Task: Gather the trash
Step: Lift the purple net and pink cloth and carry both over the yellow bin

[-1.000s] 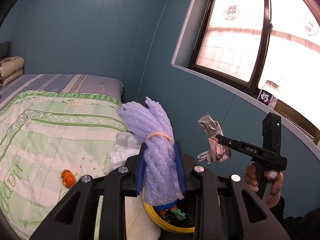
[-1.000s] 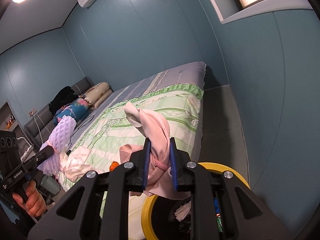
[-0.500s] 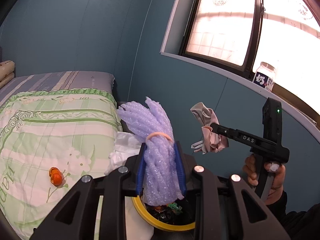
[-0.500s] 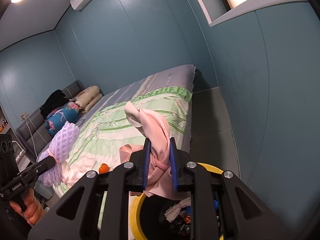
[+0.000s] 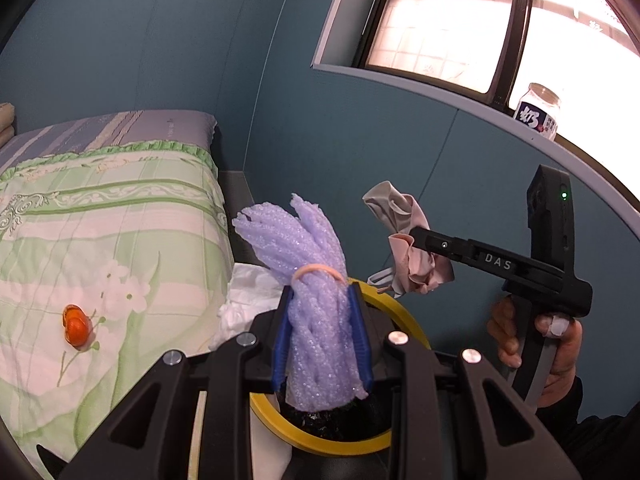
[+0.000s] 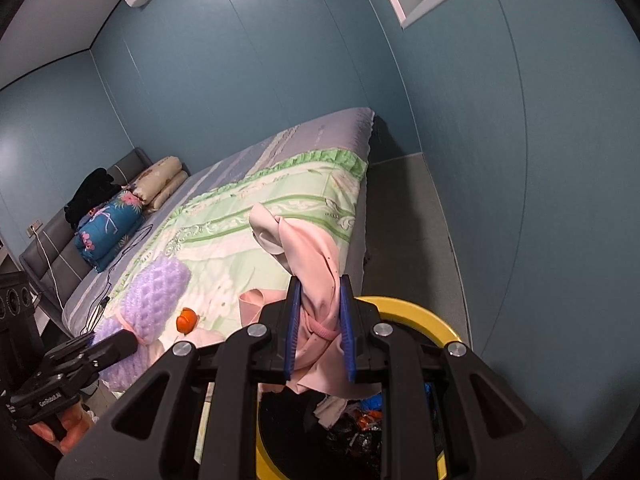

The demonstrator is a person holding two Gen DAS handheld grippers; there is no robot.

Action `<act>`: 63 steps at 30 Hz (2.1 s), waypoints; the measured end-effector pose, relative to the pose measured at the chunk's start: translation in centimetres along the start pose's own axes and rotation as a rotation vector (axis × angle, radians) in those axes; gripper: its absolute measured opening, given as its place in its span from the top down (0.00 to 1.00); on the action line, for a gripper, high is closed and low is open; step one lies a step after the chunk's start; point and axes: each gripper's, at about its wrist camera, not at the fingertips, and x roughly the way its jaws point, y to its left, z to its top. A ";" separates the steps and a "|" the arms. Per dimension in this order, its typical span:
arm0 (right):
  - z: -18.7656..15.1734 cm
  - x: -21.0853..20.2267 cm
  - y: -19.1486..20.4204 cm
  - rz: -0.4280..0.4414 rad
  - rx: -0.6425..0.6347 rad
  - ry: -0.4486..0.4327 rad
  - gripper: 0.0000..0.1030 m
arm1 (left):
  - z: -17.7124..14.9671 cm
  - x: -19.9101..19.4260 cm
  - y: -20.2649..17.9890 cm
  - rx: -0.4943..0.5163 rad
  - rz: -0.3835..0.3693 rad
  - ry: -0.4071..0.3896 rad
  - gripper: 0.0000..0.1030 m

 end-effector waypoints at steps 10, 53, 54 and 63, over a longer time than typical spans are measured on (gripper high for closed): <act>-1.7 2.2 -1.2 -0.012 0.016 0.063 0.83 | -2.4 3.2 -0.3 -0.005 -0.009 0.094 0.75; -3.9 5.8 -1.2 -0.048 -0.017 0.161 0.83 | -3.6 5.1 -2.9 0.071 0.073 0.117 0.75; -3.9 5.8 -1.2 -0.048 -0.016 0.162 0.83 | -3.5 5.1 -2.9 0.071 0.074 0.117 0.75; -4.0 6.1 -1.3 -0.055 -0.005 0.166 0.83 | -3.4 5.9 -2.6 0.065 0.070 0.132 0.75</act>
